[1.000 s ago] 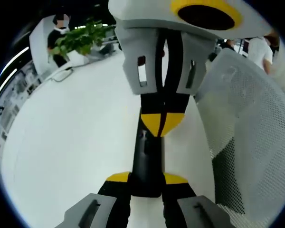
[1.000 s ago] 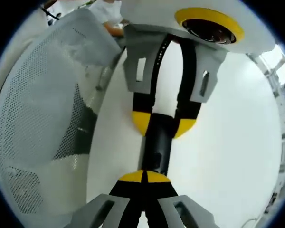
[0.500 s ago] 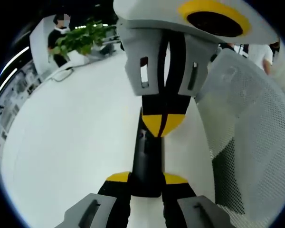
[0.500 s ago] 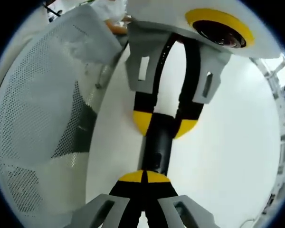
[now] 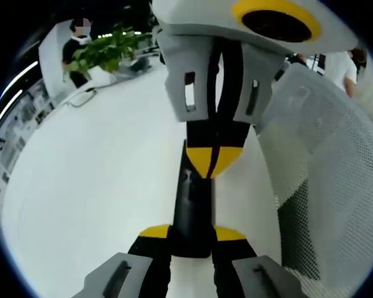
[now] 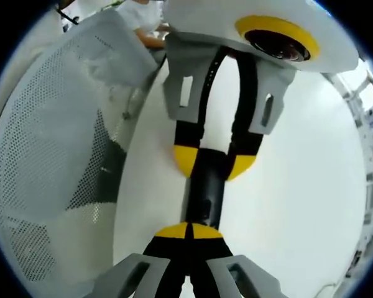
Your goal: Press the specified remote control buttons in sequence, fully releasing each button before pressing the next.
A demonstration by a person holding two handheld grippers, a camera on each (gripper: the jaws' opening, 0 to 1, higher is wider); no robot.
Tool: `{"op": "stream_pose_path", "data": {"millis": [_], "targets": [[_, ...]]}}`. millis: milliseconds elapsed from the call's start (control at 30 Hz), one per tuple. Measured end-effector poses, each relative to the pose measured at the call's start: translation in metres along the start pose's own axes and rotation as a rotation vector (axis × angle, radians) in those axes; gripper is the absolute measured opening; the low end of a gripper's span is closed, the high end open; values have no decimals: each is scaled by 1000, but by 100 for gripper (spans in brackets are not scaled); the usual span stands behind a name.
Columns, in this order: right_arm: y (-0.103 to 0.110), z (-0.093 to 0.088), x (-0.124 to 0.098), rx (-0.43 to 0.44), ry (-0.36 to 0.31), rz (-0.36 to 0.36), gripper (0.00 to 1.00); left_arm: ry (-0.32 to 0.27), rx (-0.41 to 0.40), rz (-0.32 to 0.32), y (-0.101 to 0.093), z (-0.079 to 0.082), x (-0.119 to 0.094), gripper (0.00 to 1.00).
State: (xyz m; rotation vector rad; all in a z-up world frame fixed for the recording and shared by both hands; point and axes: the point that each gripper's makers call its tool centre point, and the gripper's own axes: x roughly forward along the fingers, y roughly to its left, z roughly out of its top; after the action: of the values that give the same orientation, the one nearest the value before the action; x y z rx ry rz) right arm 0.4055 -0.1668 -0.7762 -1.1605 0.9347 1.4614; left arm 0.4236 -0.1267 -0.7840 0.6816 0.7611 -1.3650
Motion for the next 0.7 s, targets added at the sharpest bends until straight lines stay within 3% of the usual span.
{"op": "stream_pose_path", "data": {"millis": [700], "targets": [[-19,12,-27,10,-48,-50,0,4,-1,1,1,-1,-1,23]]}}
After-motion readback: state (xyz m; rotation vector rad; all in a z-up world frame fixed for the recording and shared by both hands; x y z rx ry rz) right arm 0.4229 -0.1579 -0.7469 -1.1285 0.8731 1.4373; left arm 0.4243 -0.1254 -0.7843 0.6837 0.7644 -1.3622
